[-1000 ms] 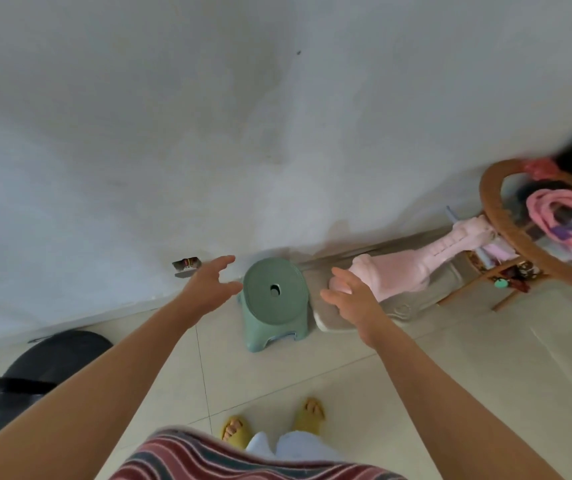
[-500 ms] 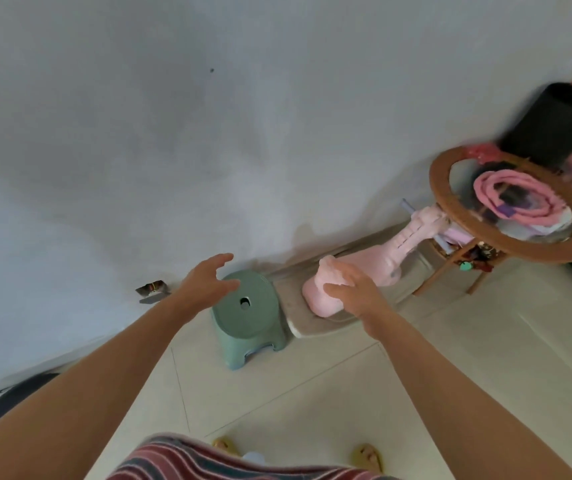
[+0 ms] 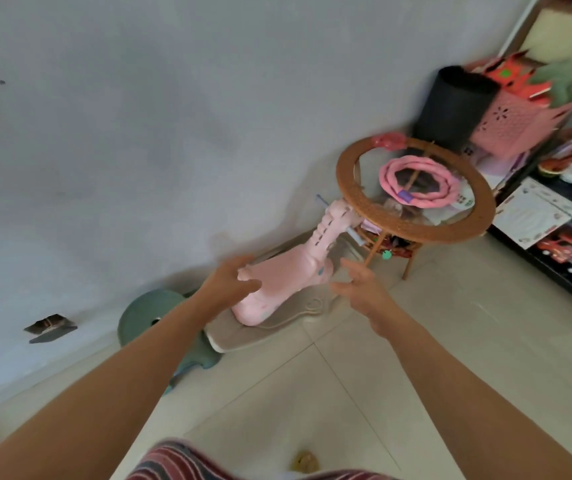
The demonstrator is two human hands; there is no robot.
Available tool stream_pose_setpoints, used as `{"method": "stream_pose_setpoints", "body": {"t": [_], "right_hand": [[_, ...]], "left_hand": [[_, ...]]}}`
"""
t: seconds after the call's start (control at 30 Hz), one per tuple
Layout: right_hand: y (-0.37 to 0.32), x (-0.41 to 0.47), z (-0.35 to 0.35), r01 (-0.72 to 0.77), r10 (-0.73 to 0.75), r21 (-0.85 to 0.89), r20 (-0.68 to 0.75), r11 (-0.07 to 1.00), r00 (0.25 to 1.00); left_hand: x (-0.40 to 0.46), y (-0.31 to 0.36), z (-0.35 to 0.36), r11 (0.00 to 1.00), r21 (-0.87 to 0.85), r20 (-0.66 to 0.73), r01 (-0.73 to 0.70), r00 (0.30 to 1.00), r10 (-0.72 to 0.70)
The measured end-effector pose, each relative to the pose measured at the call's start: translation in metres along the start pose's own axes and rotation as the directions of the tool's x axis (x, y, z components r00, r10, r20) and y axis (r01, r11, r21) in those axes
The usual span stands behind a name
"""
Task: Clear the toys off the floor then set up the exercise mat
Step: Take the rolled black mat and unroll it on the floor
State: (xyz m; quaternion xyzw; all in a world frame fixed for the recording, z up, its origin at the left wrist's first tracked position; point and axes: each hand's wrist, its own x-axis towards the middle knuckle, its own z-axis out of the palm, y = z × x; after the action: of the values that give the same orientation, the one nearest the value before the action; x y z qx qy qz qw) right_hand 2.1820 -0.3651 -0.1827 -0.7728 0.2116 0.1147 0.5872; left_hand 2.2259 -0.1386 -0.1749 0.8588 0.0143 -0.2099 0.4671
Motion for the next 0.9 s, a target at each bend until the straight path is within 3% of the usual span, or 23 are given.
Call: {"method": "stream_pose_setpoints", "body": {"t": [0.4, 0.57, 0.9], "right_hand": [[0.012, 0.06, -0.117, -0.035, 0.051, 0.111, -0.148, 0.993, 0.988], [-0.001, 0.103, -0.157, -0.051, 0.089, 0.175, -0.216, 0.983, 0.972], [-0.013, 0.175, -0.234, -0.023, 0.104, 0.242, -0.329, 0.97, 0.939]], "left_hand": [[0.097, 0.103, 0.093, 0.996, 0.071, 0.181, -0.053, 0.983, 0.039], [0.166, 0.142, 0.119, 0.989, 0.077, 0.295, -0.127, 0.95, 0.099], [0.262, 0.222, 0.174, 0.959, 0.116, 0.382, -0.257, 0.903, 0.196]]}}
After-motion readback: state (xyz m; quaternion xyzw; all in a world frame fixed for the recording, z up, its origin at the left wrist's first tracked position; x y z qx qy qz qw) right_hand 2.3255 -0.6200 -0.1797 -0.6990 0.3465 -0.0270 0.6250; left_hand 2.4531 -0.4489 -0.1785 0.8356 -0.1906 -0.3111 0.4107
